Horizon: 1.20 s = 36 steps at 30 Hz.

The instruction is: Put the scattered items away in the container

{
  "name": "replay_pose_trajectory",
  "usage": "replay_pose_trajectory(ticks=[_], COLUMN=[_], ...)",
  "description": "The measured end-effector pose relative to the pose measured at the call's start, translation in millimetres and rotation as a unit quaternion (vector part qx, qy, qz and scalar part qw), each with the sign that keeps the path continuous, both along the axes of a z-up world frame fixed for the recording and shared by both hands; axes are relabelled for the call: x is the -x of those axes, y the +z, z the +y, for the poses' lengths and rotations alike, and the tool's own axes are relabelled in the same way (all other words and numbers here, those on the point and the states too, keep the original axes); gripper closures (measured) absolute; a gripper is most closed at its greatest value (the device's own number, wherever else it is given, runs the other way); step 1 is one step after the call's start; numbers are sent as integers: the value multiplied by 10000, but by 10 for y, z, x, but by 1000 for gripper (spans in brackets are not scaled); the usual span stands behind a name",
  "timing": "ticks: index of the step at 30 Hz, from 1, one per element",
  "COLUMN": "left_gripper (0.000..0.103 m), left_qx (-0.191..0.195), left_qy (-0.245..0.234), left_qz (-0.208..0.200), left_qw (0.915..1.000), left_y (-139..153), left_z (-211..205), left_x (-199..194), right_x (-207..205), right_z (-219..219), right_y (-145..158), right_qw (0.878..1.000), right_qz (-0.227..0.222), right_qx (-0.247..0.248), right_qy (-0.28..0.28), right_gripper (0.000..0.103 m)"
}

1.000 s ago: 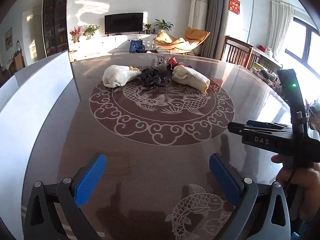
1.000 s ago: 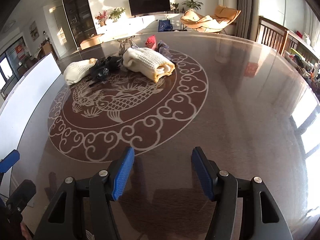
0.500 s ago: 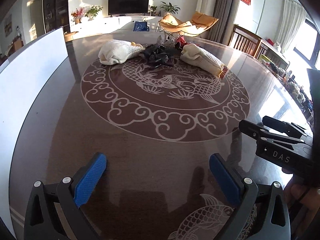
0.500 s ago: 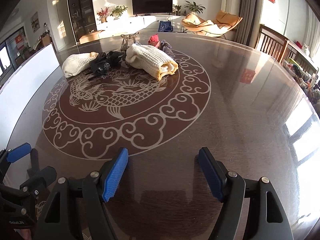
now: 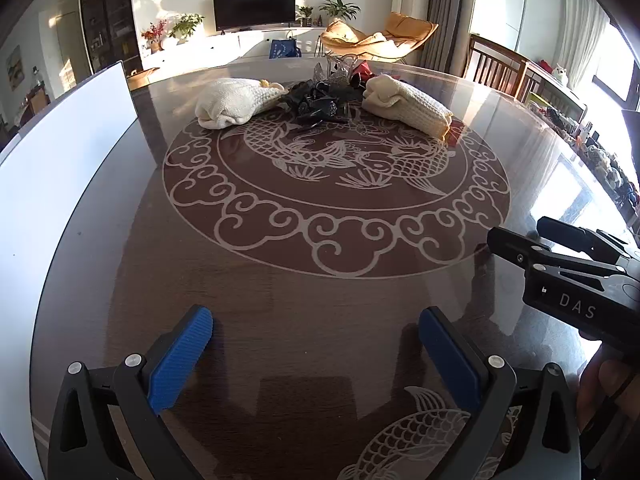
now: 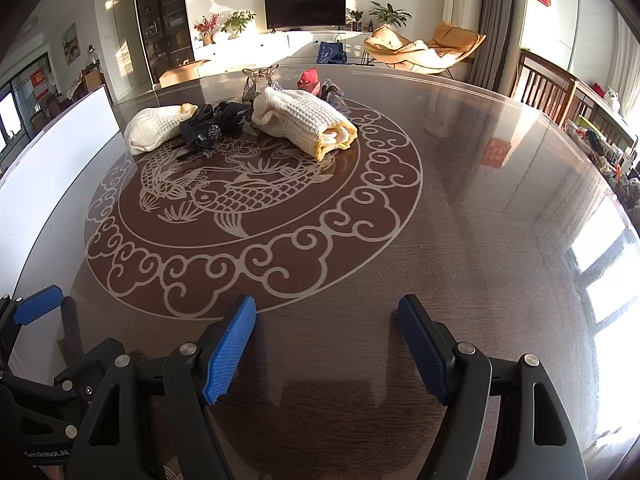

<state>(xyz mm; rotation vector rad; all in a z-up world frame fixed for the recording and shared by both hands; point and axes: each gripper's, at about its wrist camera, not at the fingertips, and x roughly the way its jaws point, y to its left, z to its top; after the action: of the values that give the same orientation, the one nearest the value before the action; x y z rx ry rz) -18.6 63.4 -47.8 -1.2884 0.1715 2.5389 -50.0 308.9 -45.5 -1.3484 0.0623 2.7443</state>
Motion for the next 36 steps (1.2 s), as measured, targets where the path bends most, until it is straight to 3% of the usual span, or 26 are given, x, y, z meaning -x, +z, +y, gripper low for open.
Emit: replay_pose_trajectory(ticks=[36], left_gripper=[0], left_qx=[-11], left_qy=[4], left_qz=[8], left_qw=[10000], left_y=[-6], left_z=[-1], left_x=[10], right_x=[-5], right_z=[-2], right_y=[4], right_qw=[10000], right_qz=[-1], right_qx=[0], right_qy=[-2], right_gripper=[28])
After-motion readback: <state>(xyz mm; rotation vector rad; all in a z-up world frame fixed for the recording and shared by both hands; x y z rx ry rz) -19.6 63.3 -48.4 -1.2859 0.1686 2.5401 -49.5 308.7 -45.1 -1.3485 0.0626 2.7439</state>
